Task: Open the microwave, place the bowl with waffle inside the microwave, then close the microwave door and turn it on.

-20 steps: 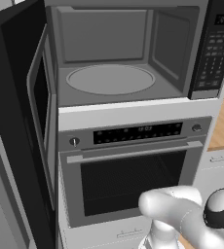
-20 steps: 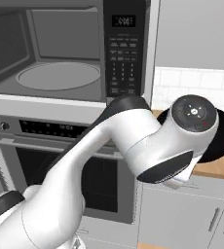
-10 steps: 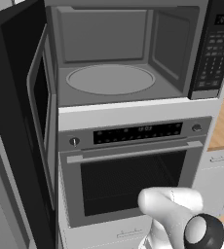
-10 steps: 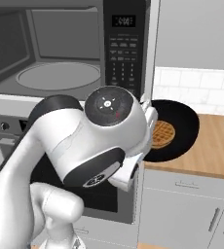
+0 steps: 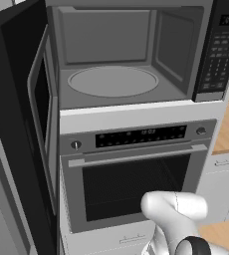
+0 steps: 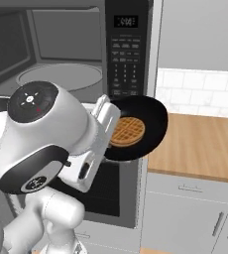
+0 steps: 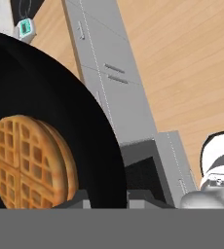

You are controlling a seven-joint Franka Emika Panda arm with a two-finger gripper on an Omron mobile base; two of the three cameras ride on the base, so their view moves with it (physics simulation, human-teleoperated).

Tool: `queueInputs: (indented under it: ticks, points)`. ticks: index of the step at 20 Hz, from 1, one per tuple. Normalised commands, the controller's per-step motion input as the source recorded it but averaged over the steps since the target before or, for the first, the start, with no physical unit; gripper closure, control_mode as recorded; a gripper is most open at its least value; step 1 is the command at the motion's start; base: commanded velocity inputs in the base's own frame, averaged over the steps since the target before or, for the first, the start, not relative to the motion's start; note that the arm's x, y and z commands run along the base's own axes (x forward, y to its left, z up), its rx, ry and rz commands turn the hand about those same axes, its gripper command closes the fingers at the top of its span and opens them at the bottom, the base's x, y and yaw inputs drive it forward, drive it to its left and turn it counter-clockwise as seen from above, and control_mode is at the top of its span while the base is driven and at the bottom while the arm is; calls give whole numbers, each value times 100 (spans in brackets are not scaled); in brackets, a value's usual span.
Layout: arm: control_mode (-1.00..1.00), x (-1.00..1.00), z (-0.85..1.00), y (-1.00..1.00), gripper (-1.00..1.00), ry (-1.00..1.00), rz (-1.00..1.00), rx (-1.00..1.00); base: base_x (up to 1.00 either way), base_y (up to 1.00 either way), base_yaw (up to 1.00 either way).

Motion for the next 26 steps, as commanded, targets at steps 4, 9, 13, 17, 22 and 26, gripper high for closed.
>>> queueInputs:
  ticks: [4,9,13,17,22,26]
  points:
    - [-100,0,13,71,100,0,9,0,0,0,0]
    - [-100,0,9,70,100,0,20,0,0,0,0]
    - [-100,0,8,74,100,0,24,0,0,0,0]
    - [-100,0,8,72,100,0,24,0,0,0,0]
    - [-100,19,8,60,100,0,20,0,0,0,0]
    - [-100,52,8,48,100,0,13,1,0,0,0]
